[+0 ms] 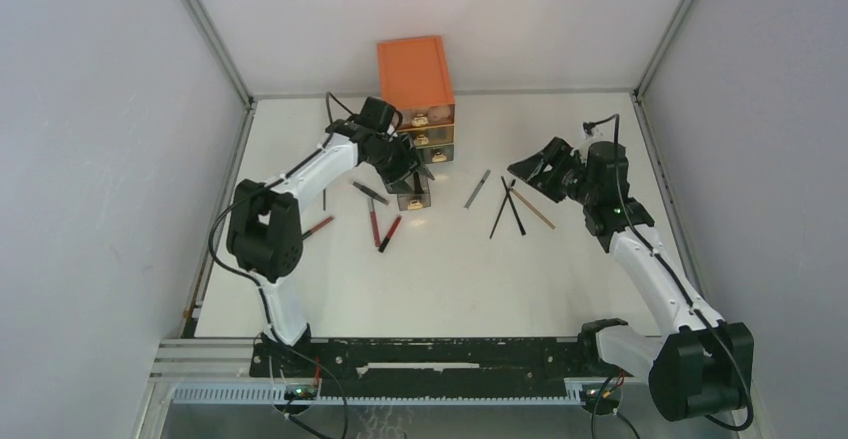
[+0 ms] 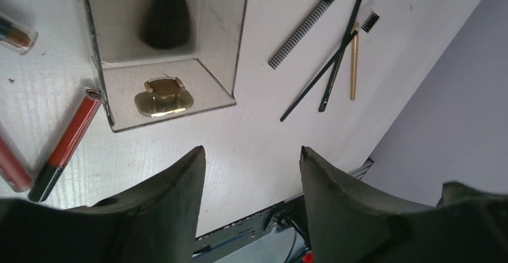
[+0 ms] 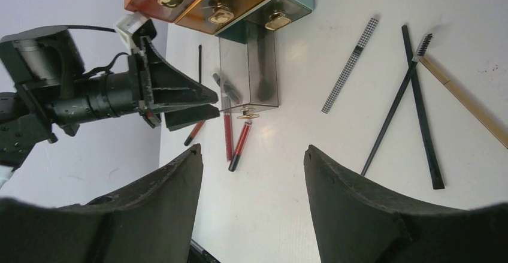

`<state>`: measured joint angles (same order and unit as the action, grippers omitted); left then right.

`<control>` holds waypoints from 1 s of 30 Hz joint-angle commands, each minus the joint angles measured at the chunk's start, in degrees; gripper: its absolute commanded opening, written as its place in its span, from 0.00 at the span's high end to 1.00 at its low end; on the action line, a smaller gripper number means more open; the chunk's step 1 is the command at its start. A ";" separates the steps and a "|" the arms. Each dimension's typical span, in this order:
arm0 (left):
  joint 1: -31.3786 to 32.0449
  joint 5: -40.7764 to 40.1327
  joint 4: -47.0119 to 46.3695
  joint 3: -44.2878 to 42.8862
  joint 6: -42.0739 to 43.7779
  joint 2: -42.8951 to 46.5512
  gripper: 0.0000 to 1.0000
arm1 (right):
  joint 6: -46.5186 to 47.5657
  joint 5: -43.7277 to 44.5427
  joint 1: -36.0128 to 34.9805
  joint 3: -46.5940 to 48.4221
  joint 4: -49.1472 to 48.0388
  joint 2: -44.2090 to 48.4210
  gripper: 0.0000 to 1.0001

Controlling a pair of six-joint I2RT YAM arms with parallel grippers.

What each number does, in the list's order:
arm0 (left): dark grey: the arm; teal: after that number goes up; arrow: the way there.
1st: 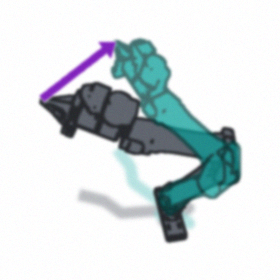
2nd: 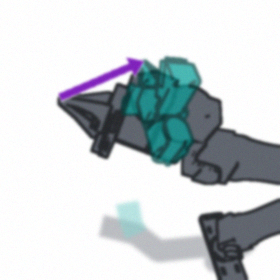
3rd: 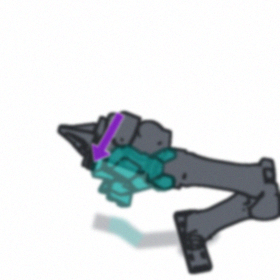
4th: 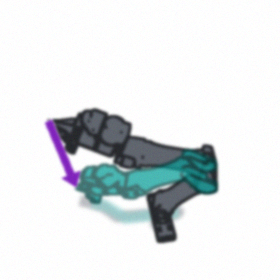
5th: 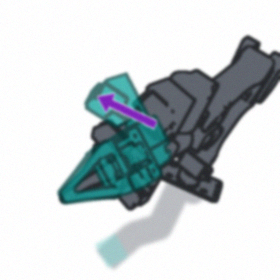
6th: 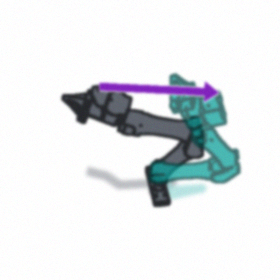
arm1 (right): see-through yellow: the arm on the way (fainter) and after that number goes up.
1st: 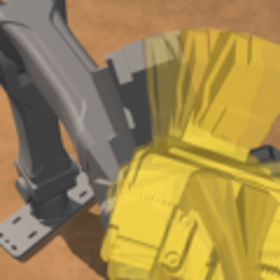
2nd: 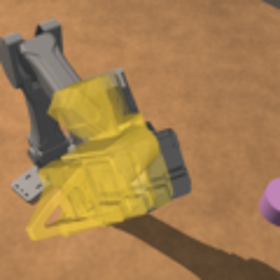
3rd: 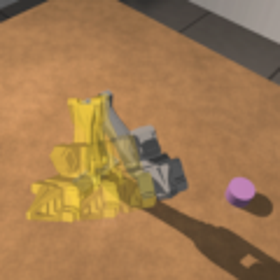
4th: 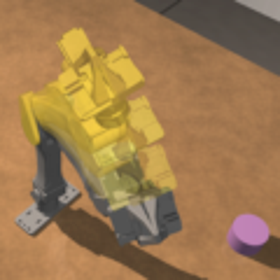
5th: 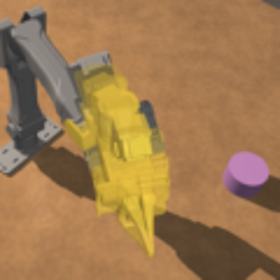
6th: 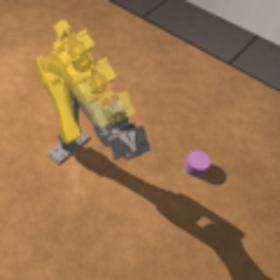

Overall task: Organize the makeup
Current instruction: Place the makeup brush in the drawer, then pick up the makeup brush from the center of the board.

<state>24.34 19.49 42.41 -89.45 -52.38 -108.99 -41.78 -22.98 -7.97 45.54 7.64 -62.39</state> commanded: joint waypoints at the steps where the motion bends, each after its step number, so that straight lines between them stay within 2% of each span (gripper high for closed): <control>1: -0.26 0.28 -7.45 4.45 5.86 9.42 0.39 | 1.83 0.16 -0.58 -0.54 -1.48 0.57 0.30; 4: 0.11 -0.13 -9.78 9.33 9.99 15.31 0.42 | 3.50 1.27 -4.04 -0.54 -2.94 -0.26 0.32; 8: -0.11 -5.20 -9.47 13.52 15.15 22.85 0.45 | 4.99 3.35 -10.66 0.15 -4.99 -4.17 0.42; 11: -1.10 -14.01 -5.98 14.35 20.18 25.39 0.45 | 6.39 5.28 -13.16 1.63 -4.24 -7.19 0.44; 13: -1.92 -23.01 -2.74 14.19 24.06 25.44 0.44 | 7.83 5.80 -13.13 2.87 -2.29 -8.60 0.44; 17: -6.21 -36.88 3.34 13.21 25.73 21.38 0.43 | 10.43 7.48 -12.30 3.85 0.74 -7.70 0.42; 21: -14.70 -32.24 3.53 13.56 26.01 15.29 0.43 | 10.49 7.76 -11.23 3.86 2.28 -6.46 0.40; 25: -18.39 -27.88 2.58 10.73 27.86 8.12 0.45 | 10.11 7.65 -11.27 3.89 2.36 -6.55 0.40; 30: -21.46 -28.95 3.30 4.81 31.45 0.05 0.50 | 9.63 7.52 -11.31 3.88 2.19 -6.35 0.40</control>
<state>4.21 -9.91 45.34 -78.22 -25.47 -105.56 -32.84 -15.97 -19.27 47.31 10.57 -70.22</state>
